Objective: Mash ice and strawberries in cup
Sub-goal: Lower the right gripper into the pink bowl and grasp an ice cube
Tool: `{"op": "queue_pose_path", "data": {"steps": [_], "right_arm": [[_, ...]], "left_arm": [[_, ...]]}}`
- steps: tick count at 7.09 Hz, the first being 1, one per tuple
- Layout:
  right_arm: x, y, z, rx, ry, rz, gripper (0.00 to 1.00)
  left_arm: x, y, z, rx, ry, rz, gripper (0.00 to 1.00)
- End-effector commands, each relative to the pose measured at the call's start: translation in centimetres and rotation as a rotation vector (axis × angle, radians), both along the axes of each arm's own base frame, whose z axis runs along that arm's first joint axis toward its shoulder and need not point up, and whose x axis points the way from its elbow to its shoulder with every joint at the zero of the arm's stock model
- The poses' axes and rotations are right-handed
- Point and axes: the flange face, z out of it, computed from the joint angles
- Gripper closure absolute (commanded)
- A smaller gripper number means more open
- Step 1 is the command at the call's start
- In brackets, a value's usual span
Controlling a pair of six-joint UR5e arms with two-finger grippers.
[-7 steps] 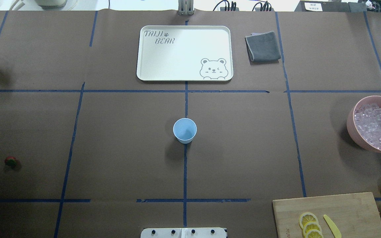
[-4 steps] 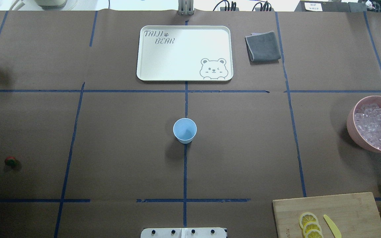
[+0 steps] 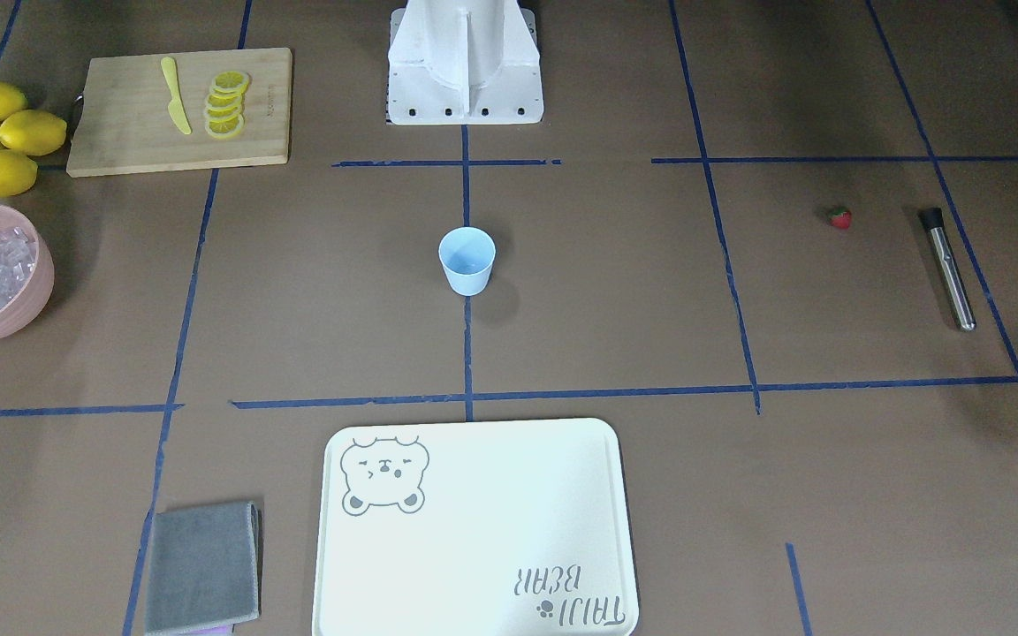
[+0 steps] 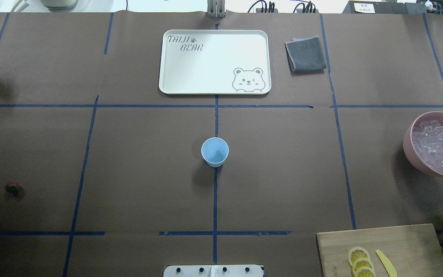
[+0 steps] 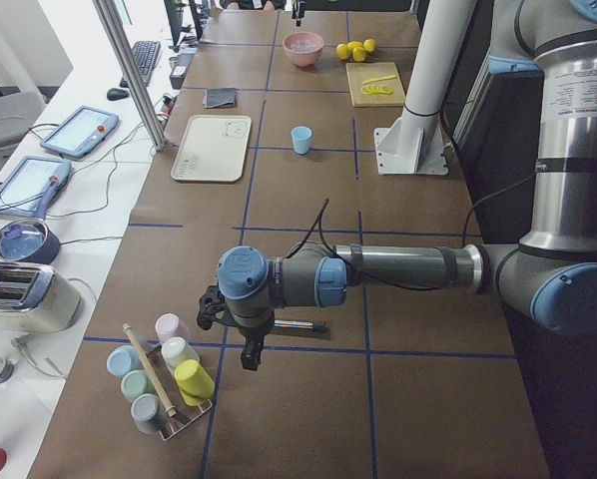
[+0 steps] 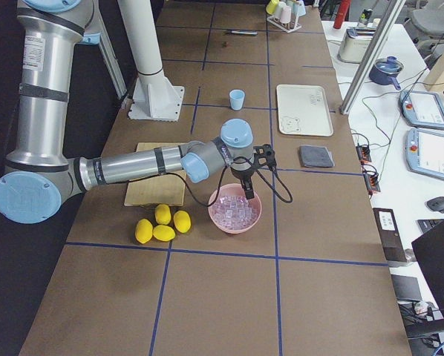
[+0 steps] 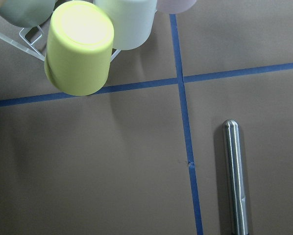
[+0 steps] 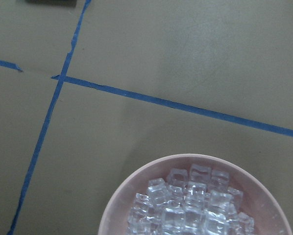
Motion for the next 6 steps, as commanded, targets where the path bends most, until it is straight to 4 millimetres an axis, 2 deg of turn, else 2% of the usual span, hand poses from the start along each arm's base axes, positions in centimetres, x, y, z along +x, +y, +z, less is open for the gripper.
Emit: {"op": "queue_pose_path", "data": {"steps": [1,2,3,6], "right_arm": [[-4.8,2.6,1.4,-0.008,0.006,0.033,0.01],[-5.3,3.2,2.7,-0.019,0.031,0.02,0.01],[-5.5,3.2,3.1,-0.021,0.035,0.012,0.02],[-5.9,3.3,4.7,-0.035,0.051,-0.011,0.12]], "left_arm": [[0.0,0.0,-0.1,0.001,0.0,0.0,0.0],[0.0,0.0,-0.2,0.003,0.001,0.0,0.0],[0.0,-0.1,-0.4,0.007,0.0,0.0,0.0],[0.0,-0.1,-0.5,0.009,0.001,0.0,0.0]]}}
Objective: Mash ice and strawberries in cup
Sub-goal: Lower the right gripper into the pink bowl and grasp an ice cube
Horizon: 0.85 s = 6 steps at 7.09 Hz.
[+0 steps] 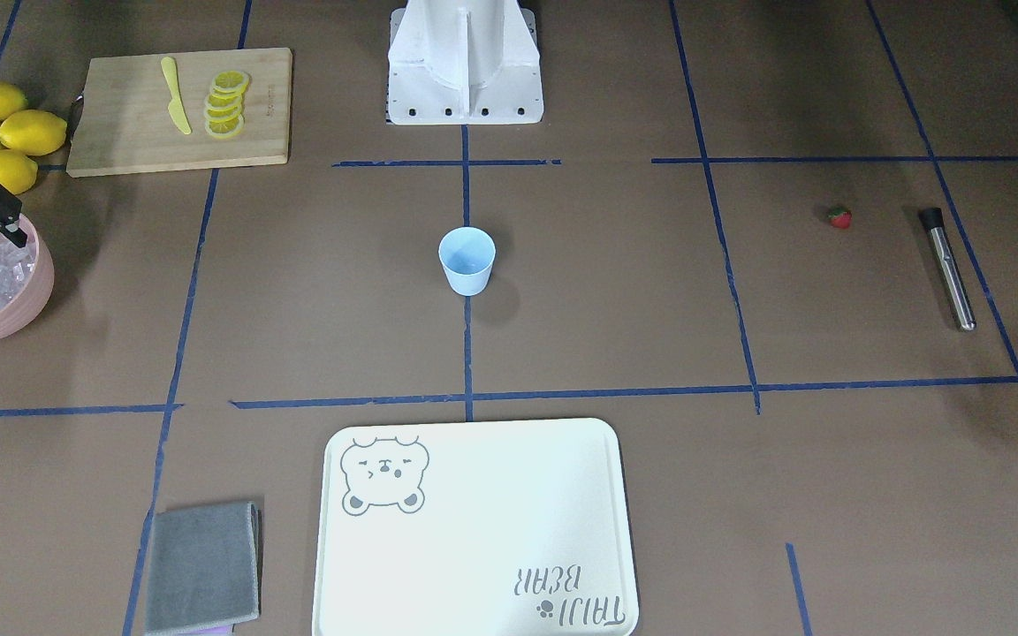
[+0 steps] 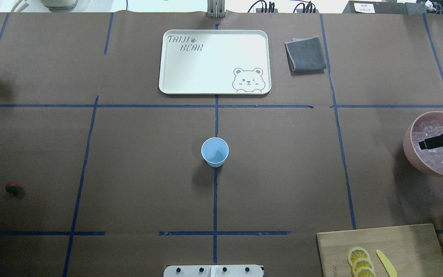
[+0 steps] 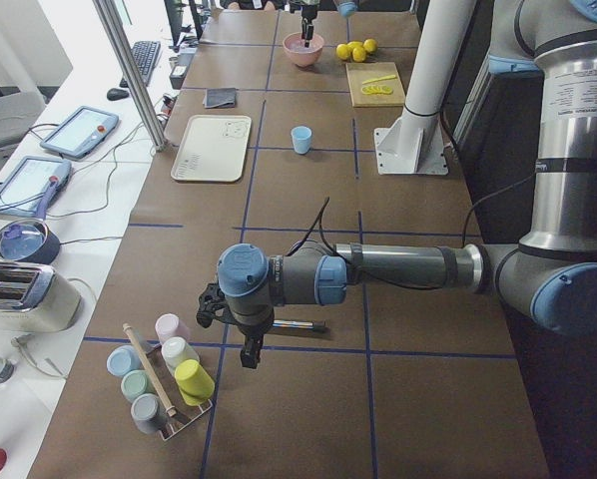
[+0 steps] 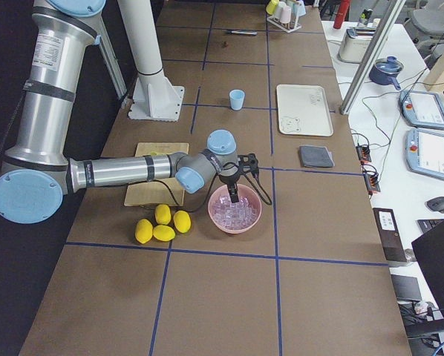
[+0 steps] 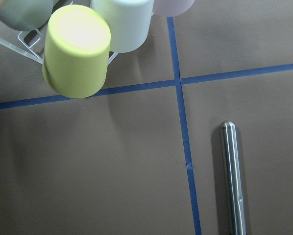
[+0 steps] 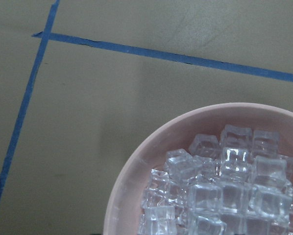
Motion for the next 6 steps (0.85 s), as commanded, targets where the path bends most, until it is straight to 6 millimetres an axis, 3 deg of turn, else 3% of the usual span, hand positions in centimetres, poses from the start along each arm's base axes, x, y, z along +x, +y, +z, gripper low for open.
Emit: {"op": "queue_pose_path", "data": {"steps": [1,6], "right_arm": [[-0.2,-0.1,1.5,0.005,0.015,-0.031,0.15],[-0.3,-0.3,3.1,0.013,0.037,-0.061,0.26]], "left_arm": [[0.0,0.0,0.0,0.0,-0.001,0.0,0.0],[0.0,0.0,0.1,-0.002,-0.001,0.0,0.0]]}}
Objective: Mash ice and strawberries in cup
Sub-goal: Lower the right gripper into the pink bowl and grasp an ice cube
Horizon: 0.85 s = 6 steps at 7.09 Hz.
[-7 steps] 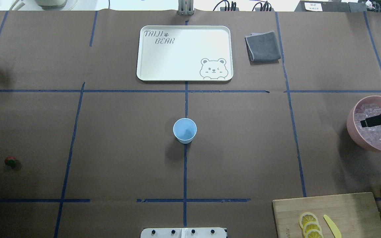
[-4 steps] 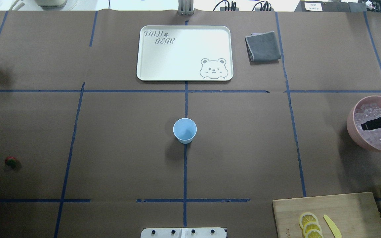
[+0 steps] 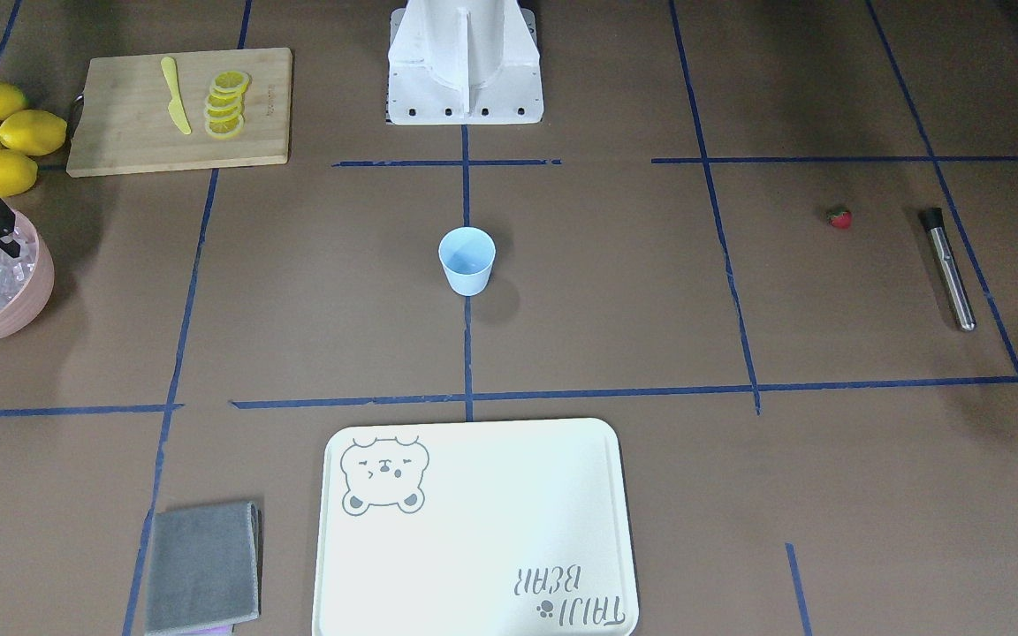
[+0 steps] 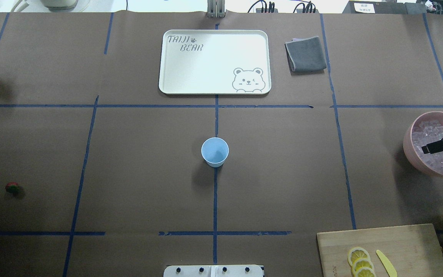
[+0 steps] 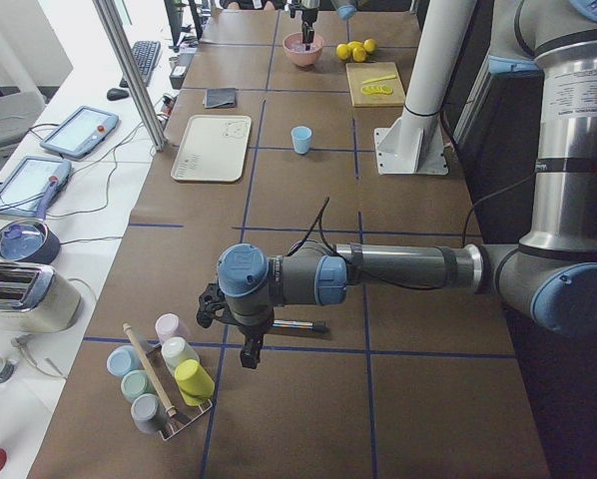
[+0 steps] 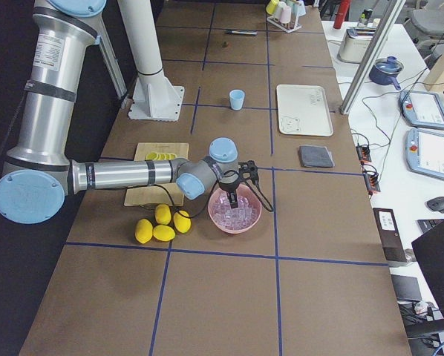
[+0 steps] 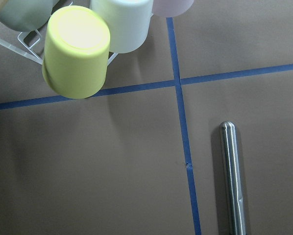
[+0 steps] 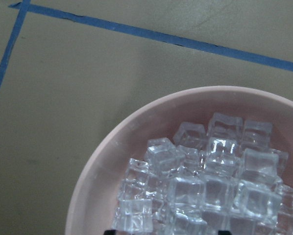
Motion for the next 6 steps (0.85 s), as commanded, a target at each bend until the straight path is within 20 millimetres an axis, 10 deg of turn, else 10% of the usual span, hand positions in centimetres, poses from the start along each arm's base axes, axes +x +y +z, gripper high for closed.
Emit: {"op": "queue_pose_path", "data": {"steps": [1,6], "right_arm": [[-0.1,-0.07,0.9,-0.001,0.011,-0.012,0.28],[-0.18,-0.18,1.3,-0.004,0.02,-0.011,0.46]], "left_arm": [[0.0,0.0,0.02,0.0,0.0,0.0,0.0],[0.0,0.0,0.02,0.0,0.0,0.0,0.0]]}}
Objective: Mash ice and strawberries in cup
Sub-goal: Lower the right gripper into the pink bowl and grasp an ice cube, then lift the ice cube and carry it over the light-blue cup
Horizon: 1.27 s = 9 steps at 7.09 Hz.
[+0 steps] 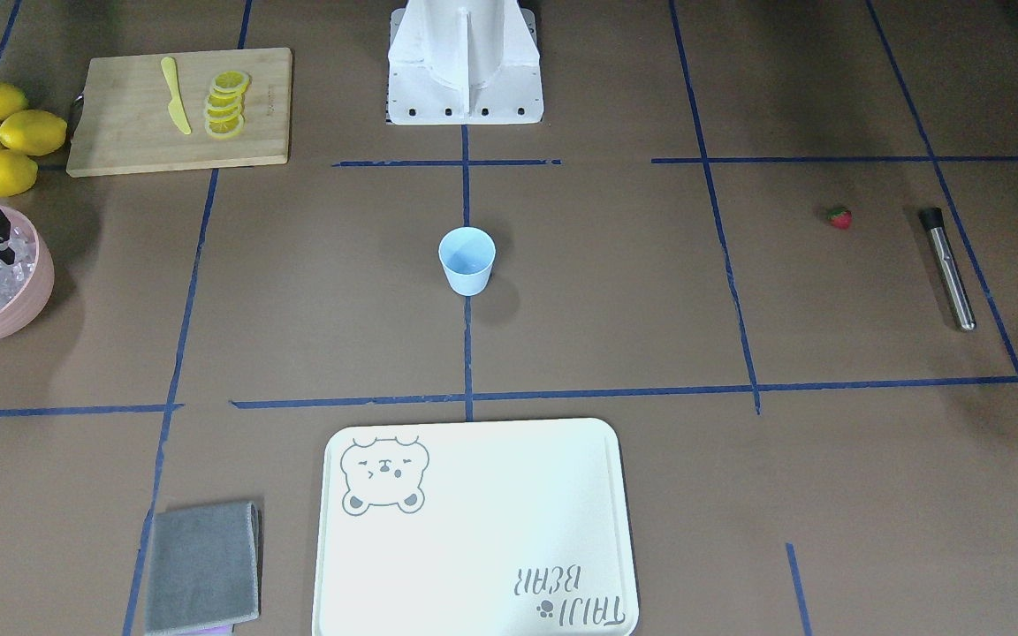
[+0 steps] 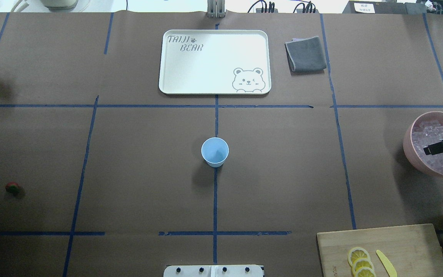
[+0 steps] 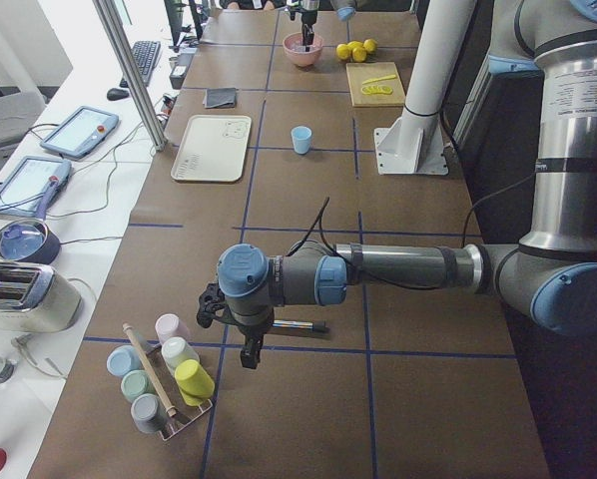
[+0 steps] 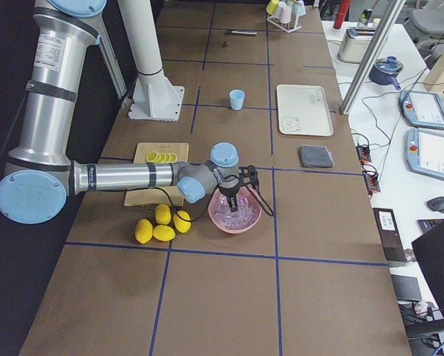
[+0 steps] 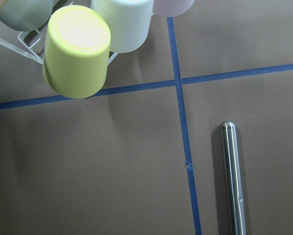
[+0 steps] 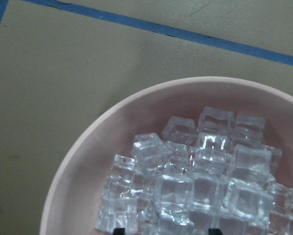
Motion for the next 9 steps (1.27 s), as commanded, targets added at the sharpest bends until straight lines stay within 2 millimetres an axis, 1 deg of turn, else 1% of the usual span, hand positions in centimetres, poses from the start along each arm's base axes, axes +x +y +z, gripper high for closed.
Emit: {"op": "queue_pose_path", "data": {"steps": [1,2,3,4,5,6,7,8,9], "right_arm": [[0.0,0.0,0.1,0.0,0.002,0.001,0.76],[0.0,0.0,0.0,0.002,-0.001,0.0,0.91],[0.0,0.0,-0.1,0.003,-0.002,-0.001,0.92],[0.0,-0.1,-0.7,0.011,-0.01,0.0,0.94],[0.4,-0.1,-2.2,0.03,-0.028,0.005,0.95],[1.6,-0.3,-5.5,0.06,-0.065,0.027,0.95],[2.1,-1.0,-9.0,0.055,-0.088,0.036,0.94],[1.2,-3.4,-13.4,0.061,-0.091,0.048,0.9],[-0.3,-5.3,-16.0,0.053,-0.085,0.039,0.92]], "left_arm": [[0.0,0.0,0.0,0.0,0.001,0.0,0.0],[0.0,0.0,0.0,0.0,0.001,0.0,0.0],[0.0,0.0,0.0,0.0,0.001,0.0,0.0],[0.0,0.0,-0.1,0.002,0.0,0.0,0.0],[0.0,0.0,0.0,0.0,0.0,0.0,0.0],[0.0,0.0,-0.1,0.003,0.001,0.0,0.0],[0.0,0.0,-0.2,0.005,0.001,0.0,0.0],[0.0,-0.1,-0.3,0.009,0.001,0.0,0.0],[0.0,-0.1,-0.3,0.008,0.001,0.0,0.0]]}}
